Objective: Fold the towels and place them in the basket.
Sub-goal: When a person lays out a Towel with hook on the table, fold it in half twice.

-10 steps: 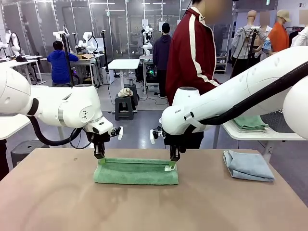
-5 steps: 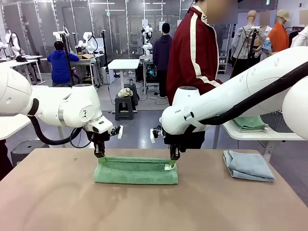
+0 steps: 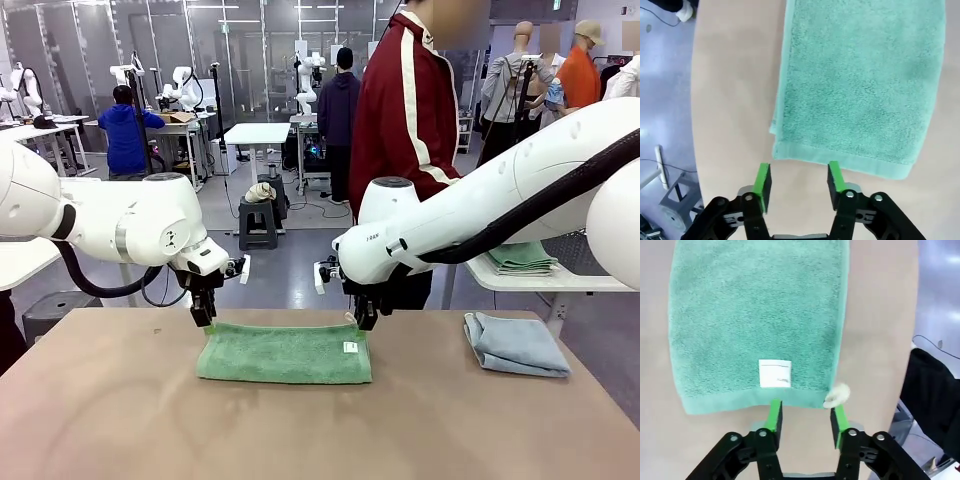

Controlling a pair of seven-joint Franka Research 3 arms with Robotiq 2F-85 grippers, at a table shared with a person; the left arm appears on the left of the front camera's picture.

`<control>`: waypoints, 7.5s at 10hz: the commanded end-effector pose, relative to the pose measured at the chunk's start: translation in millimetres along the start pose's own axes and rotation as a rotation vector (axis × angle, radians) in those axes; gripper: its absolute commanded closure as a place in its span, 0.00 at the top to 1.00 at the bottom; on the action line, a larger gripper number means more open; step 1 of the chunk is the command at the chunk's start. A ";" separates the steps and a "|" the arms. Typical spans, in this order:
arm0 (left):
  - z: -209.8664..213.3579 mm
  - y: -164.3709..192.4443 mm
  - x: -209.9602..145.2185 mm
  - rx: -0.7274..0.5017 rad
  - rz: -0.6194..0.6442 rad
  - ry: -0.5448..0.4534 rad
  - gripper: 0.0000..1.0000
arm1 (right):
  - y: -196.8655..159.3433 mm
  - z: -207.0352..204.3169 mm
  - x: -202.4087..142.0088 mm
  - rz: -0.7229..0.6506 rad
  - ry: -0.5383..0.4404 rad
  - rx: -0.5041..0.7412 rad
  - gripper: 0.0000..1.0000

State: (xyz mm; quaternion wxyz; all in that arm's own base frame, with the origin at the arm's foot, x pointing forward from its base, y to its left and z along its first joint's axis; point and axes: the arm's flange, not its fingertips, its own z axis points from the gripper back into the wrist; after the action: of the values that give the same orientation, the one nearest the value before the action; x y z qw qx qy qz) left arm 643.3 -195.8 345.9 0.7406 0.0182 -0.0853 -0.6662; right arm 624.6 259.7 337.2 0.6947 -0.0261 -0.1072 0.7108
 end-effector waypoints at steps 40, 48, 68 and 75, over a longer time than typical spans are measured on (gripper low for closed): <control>152.1 -98.2 -259.6 -0.056 -0.001 -0.950 0.84 | 57.8 17.5 4.9 -1.652 0.039 -0.006 1.00; 152.1 -98.2 -259.6 -0.056 -0.001 -0.950 0.84 | 61.2 -5.8 4.5 -1.640 0.046 0.008 1.00; 152.1 -98.2 -259.6 -0.056 -0.001 -0.950 0.84 | 44.8 -40.4 10.9 -1.669 0.061 -0.067 0.90; 152.1 -98.2 -259.6 -0.056 -0.001 -0.950 0.84 | 42.5 -41.0 9.8 -1.669 0.065 -0.048 0.56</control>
State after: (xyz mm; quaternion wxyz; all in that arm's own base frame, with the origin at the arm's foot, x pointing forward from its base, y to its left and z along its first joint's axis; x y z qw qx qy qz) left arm 503.0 64.1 454.7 0.6207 -0.3089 -0.3978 -0.6009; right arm 586.2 269.0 292.0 0.9959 0.0267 -0.0831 -0.0236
